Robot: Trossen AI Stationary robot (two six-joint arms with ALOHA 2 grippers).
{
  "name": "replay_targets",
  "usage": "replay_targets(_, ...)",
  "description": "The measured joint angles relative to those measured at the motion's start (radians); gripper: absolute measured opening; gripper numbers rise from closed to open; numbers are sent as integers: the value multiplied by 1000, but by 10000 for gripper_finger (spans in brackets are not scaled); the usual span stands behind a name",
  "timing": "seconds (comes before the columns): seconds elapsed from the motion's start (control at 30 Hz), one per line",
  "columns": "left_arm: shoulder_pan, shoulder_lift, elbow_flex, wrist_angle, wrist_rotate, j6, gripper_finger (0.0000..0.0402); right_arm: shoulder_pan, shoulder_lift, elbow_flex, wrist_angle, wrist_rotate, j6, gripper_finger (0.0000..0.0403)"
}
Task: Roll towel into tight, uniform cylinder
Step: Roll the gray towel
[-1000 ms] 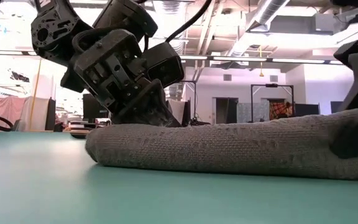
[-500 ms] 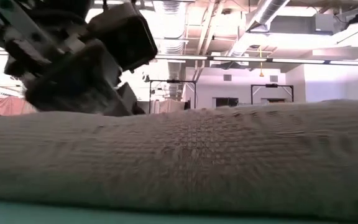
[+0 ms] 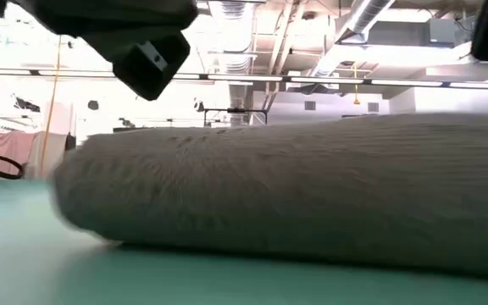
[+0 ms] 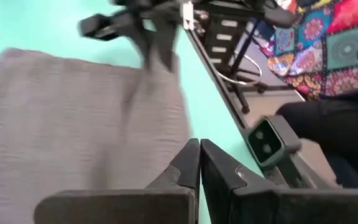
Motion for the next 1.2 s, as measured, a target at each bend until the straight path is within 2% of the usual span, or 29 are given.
replay_targets(0.1, -3, 25, 0, 5, -2, 6, 0, -23, -2, -71, 102, -11, 46, 58)
replay_targets(0.3, 36, 89, 0, 16, -18, 24, 0, -25, -1, -104, 106, 1, 140, 58)
replay_targets(0.6, 135, 176, 50, 12, 153, 74, 0, -25, 0, -105, 54, 28, 264, 58)
replay_targets(0.73, 170, 188, 86, -85, 160, 95, 0, -25, 1, -106, 35, 34, 282, 59)
replay_targets(0.83, 198, 188, 103, -148, 161, 119, 0, -26, 2, -107, 41, 34, 290, 94)
replay_targets(1.07, 262, 192, 104, -201, 200, 135, 0, -46, -9, -107, 38, -11, 305, 232)
replay_targets(1.2, 276, 192, 104, -208, 226, 143, 0, -46, -64, -108, -21, -3, 287, 265)
